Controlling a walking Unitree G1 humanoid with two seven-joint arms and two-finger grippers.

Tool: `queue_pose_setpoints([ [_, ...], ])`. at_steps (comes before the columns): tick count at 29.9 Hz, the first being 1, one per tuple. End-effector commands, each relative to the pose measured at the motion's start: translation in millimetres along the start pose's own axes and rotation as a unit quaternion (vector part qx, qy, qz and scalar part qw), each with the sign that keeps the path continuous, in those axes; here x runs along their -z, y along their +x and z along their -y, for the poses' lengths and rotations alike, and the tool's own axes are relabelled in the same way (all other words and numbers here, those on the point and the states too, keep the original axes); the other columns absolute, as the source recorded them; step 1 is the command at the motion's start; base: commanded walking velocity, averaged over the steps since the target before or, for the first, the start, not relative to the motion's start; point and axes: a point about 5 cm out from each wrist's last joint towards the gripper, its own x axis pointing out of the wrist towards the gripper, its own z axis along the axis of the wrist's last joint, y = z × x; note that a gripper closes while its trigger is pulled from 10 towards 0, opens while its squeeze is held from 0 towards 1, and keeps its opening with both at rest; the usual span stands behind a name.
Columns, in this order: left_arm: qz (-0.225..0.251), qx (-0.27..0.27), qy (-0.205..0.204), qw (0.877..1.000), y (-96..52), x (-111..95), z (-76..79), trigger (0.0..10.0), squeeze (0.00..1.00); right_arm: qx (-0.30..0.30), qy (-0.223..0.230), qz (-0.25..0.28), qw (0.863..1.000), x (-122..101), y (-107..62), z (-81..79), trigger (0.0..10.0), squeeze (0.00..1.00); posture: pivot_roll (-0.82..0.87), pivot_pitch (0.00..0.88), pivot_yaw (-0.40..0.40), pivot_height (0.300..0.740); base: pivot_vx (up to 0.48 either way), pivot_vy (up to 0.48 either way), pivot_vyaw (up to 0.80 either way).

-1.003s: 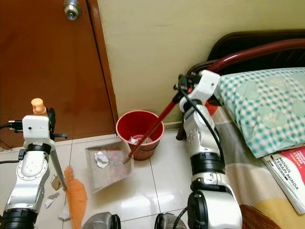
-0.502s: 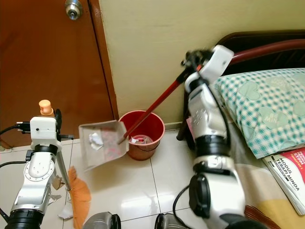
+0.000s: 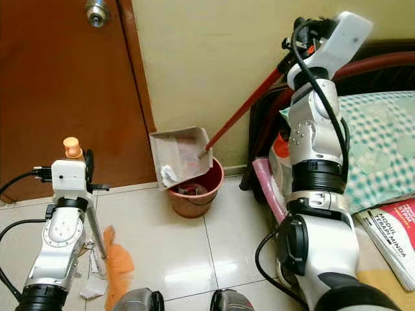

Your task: Sweep floor

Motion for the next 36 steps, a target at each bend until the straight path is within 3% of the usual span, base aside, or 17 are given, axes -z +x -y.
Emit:
queue_pose_setpoints([
  [1,-0.002,0.009,-0.003,1.000,-2.4,2,3.1,10.0,0.00,-0.016,-0.015,0.041,0.999,-16,2.9,-6.1,10.0,0.00,0.00,0.026,-0.042,0.740,0.000,0.000,0.00],
  [7,-0.003,0.012,-0.004,1.000,-2.4,2,3.5,10.0,0.00,-0.057,-0.113,0.080,0.989,-18,-1.8,-20.1,10.0,0.00,0.01,0.029,-0.040,0.740,0.000,0.000,0.00],
  [15,-0.001,0.016,-0.006,1.000,-2.0,0,6.6,10.0,0.00,-0.107,-0.164,0.101,0.975,-14,-7.6,-40.1,10.0,0.00,0.00,0.031,-0.036,0.740,0.000,0.000,0.00],
  [19,0.000,0.019,-0.007,1.000,-1.5,0,7.5,10.0,0.00,-0.163,-0.193,0.079,0.964,10,-22.2,-52.1,10.0,0.00,0.00,0.031,-0.036,0.740,0.000,0.000,0.00],
  [20,0.000,0.019,-0.008,1.000,-1.0,0,7.6,10.0,0.00,-0.189,-0.195,0.059,0.961,24,-31.3,-56.4,10.0,0.00,0.00,0.034,-0.035,0.740,0.000,0.000,0.00],
  [22,0.000,0.019,-0.008,1.000,-0.9,0,7.6,10.0,0.00,-0.196,-0.196,0.054,0.959,28,-34.1,-57.6,10.0,0.00,0.00,0.034,-0.035,0.740,0.000,0.000,0.00],
  [25,0.000,0.019,-0.008,1.000,-1.1,-1,7.5,10.0,0.00,-0.262,-0.233,0.035,0.936,49,-54.5,-68.1,10.0,0.00,0.01,0.036,-0.035,0.740,0.000,0.000,0.00],
  [27,0.000,0.019,-0.009,1.000,-1.0,0,7.6,10.0,0.00,-0.265,-0.240,0.037,0.933,51,-57.2,-69.0,10.0,0.00,0.01,0.036,-0.035,0.740,0.000,0.000,0.00],
  [30,0.000,0.021,-0.010,1.000,-1.5,0,9.0,10.0,0.00,-0.253,-0.238,0.053,0.936,45,-54.9,-70.1,10.0,0.00,0.01,0.036,-0.035,0.740,0.000,0.000,0.00],
  [33,0.000,0.024,-0.010,1.000,-0.9,-1,11.5,10.0,0.00,-0.234,-0.219,0.112,0.941,18,-45.5,-80.1,10.0,0.00,0.01,0.033,-0.031,0.740,0.000,0.000,0.00],
  [36,0.001,0.031,-0.015,0.999,0.3,-1,14.4,10.0,0.00,-0.242,-0.184,0.175,0.937,-19,-35.8,-101.1,10.0,0.00,0.00,0.031,-0.030,0.740,0.000,0.000,0.00],
])
